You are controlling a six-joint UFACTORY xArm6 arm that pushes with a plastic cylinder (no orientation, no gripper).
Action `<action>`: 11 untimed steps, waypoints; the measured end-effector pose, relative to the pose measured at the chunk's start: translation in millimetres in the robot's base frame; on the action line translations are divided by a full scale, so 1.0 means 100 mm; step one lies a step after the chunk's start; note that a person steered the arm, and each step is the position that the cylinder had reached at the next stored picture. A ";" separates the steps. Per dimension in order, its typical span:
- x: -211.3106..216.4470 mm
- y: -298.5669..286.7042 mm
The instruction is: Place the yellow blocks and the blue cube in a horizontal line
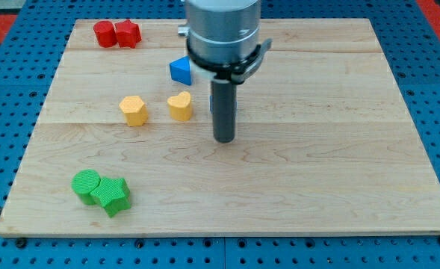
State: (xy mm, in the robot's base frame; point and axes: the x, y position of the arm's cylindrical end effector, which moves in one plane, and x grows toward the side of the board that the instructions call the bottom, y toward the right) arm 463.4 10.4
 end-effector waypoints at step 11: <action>-1.11 -1.64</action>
